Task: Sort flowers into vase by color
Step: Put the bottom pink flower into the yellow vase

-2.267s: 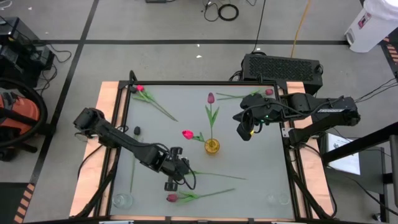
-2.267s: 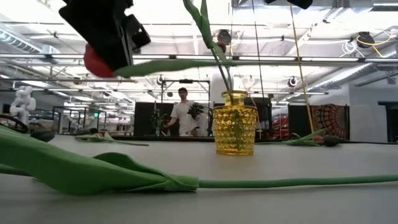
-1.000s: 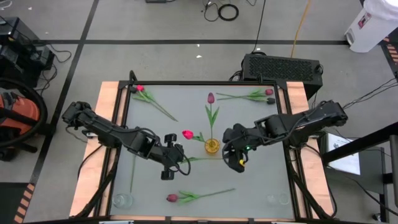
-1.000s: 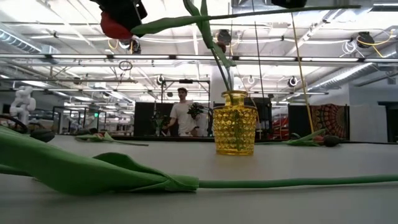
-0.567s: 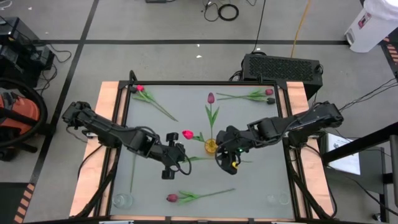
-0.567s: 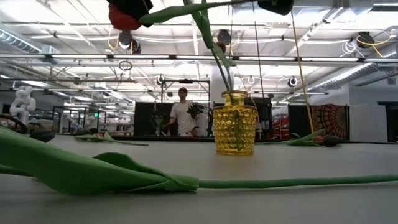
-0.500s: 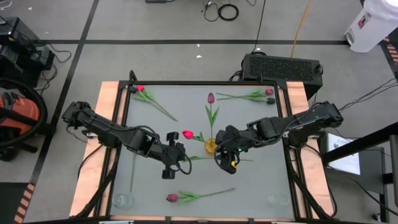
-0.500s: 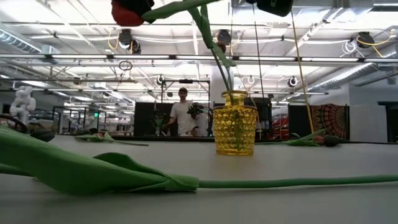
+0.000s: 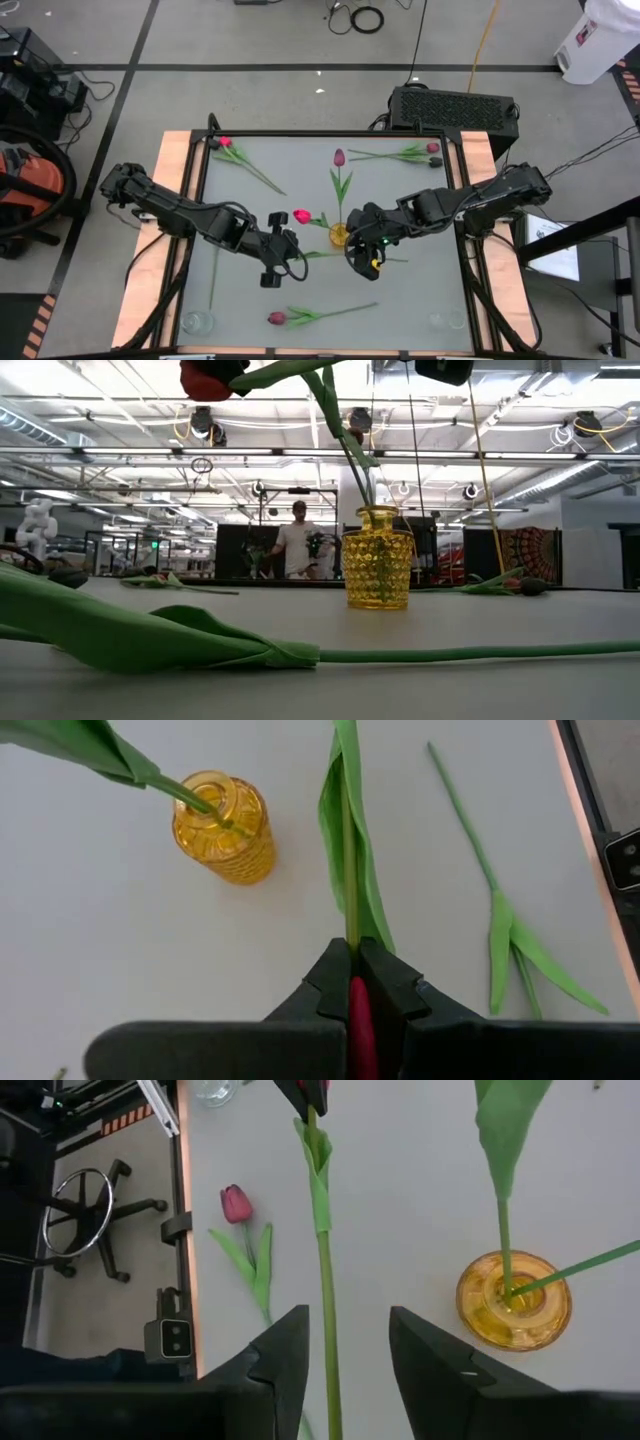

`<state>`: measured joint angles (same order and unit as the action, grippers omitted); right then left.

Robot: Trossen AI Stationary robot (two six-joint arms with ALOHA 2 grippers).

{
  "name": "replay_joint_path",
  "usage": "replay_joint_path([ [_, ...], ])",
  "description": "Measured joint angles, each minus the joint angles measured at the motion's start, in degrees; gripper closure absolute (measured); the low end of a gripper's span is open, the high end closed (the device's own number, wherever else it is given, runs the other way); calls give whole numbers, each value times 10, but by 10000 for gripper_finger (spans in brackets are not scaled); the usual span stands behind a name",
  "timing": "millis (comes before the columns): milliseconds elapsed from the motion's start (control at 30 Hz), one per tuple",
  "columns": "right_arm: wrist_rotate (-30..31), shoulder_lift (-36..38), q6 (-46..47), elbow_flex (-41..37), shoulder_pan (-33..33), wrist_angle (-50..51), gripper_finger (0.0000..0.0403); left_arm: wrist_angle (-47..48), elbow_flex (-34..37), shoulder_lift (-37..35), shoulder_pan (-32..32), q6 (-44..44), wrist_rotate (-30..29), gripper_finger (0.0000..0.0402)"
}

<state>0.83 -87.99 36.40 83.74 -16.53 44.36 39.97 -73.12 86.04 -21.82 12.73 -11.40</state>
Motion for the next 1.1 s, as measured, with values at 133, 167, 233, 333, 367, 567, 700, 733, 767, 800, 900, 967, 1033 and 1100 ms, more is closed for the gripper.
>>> replay_joint_path([
  [133, -13, 0, 12, 0, -1, 1, 270, 0, 0, 0, 0, 0, 0, 392],
  [167, -13, 0, 17, 0, -2, 2, 270, 0, 0, 0, 0, 0, 0, 392],
  [233, -14, 0, 20, 0, -4, 4, 270, 0, 0, 0, 0, 0, 0, 392],
  [333, -14, 0, 29, 0, -5, 10, 270, 0, 0, 0, 0, 0, 0, 392],
  [367, -14, 0, 35, 0, -5, 15, 270, 0, 0, 0, 0, 0, 0, 392],
  [567, -14, 0, 41, 0, -5, 45, 270, 0, 0, 0, 0, 0, 0, 392],
  [700, -14, 0, 41, 0, -5, 60, 270, 0, 0, 0, 0, 0, 0, 392],
  [733, -14, 0, 41, 0, -5, 61, 270, 0, 0, 0, 0, 0, 0, 392],
  [767, -14, 0, 41, 0, -5, 62, 270, 0, 0, 0, 0, 0, 0, 392],
  [800, -16, 0, 41, 0, -5, 62, 270, 0, 0, 0, 0, 0, 0, 392],
  [900, -27, 0, 46, 0, -5, 63, 270, 0, 0, 0, 0, 0, 0, 392],
  [967, -27, 0, 49, 0, -5, 64, 270, 0, 0, 0, 0, 0, 0, 392],
  [1033, -28, 0, 50, 0, -5, 64, 271, 0, 0, 0, 0, 0, 0, 392],
  [1100, -32, 0, 50, 0, -5, 64, 271, 0, 0, 0, 0, 0, 0, 392],
])
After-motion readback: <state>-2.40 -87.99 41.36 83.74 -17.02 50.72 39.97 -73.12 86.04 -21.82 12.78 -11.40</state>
